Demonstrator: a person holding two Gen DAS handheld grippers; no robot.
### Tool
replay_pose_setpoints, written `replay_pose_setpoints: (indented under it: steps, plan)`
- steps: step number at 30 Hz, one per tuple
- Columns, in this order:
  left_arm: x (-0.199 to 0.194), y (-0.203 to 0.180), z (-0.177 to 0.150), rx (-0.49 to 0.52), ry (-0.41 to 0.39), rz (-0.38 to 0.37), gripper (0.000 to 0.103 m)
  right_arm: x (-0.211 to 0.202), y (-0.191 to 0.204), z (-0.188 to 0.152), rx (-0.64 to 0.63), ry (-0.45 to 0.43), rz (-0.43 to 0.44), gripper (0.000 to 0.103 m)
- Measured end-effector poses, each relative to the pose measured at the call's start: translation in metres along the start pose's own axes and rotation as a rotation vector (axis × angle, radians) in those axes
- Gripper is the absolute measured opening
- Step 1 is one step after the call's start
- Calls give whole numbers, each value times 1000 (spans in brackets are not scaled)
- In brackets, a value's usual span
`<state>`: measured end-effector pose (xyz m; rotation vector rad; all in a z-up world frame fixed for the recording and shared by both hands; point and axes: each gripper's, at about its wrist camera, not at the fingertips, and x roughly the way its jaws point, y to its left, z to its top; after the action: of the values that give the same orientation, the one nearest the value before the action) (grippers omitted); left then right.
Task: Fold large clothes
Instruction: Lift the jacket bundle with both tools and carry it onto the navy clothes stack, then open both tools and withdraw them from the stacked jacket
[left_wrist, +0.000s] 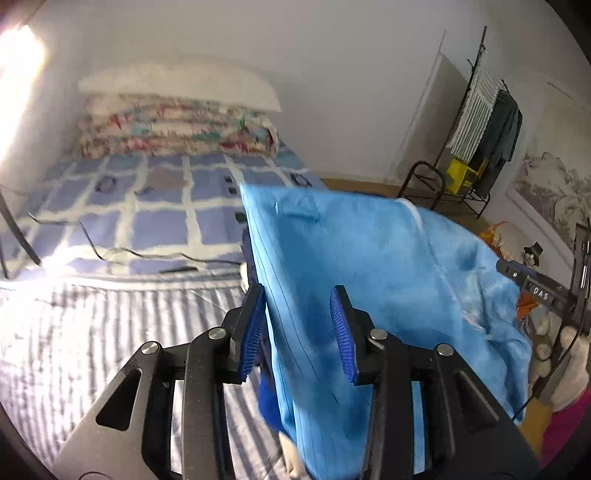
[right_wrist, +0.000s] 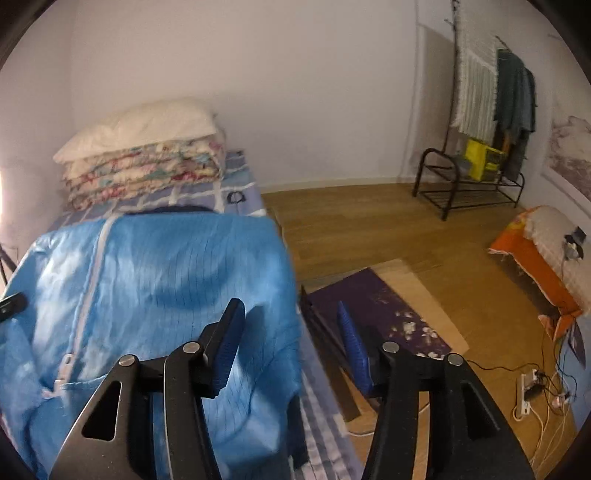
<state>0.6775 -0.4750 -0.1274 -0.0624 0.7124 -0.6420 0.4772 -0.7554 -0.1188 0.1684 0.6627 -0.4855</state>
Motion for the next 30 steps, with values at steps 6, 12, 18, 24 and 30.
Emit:
replay_pose_setpoints:
  steps: [6,12,18,24,30]
  plan:
    - [-93,-21,3,48,-52,14,36,-74,6,9,-25,-54,5,51]
    - [-223,-41,2,77,-125,28,36,-186,22,18,-88,-119,41,55]
    - [-354,-61,-14,72,-205,41,62,-308,33,18,-121,-209,81,65]
    - [-480,-94,-54,132,-285,37,72,-405,38,0,-147,-271,125,67]
    - [-573,-121,-91,205,-374,48,84,-482,32,-25,-161,-334,149,81]
